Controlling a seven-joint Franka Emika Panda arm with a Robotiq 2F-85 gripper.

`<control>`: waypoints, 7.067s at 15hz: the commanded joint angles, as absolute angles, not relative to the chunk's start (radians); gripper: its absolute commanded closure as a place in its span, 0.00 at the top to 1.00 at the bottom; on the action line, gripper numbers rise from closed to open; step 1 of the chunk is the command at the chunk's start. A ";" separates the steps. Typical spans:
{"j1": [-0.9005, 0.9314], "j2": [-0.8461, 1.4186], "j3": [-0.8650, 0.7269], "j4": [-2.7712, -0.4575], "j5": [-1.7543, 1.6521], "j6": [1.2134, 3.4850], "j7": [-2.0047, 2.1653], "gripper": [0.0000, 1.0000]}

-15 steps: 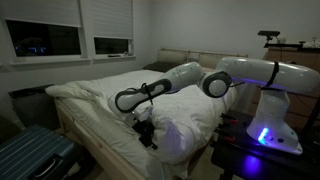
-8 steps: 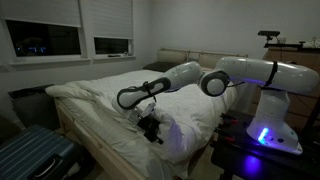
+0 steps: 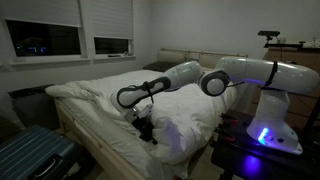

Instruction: Spread the corner of the bed well

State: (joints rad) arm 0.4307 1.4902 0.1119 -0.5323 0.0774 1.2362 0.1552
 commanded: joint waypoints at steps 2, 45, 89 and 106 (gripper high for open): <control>0.419 1.487 0.143 -0.377 0.086 1.301 0.064 0.01; 0.552 1.216 0.209 -0.381 0.073 1.351 -0.331 1.00; 0.421 1.309 0.150 -0.355 0.004 1.087 -0.791 1.00; 0.403 1.483 0.029 -0.351 -0.096 1.219 -0.226 1.00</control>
State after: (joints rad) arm 0.4087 1.4524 0.0296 -0.3739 -0.1002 1.2101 -0.2972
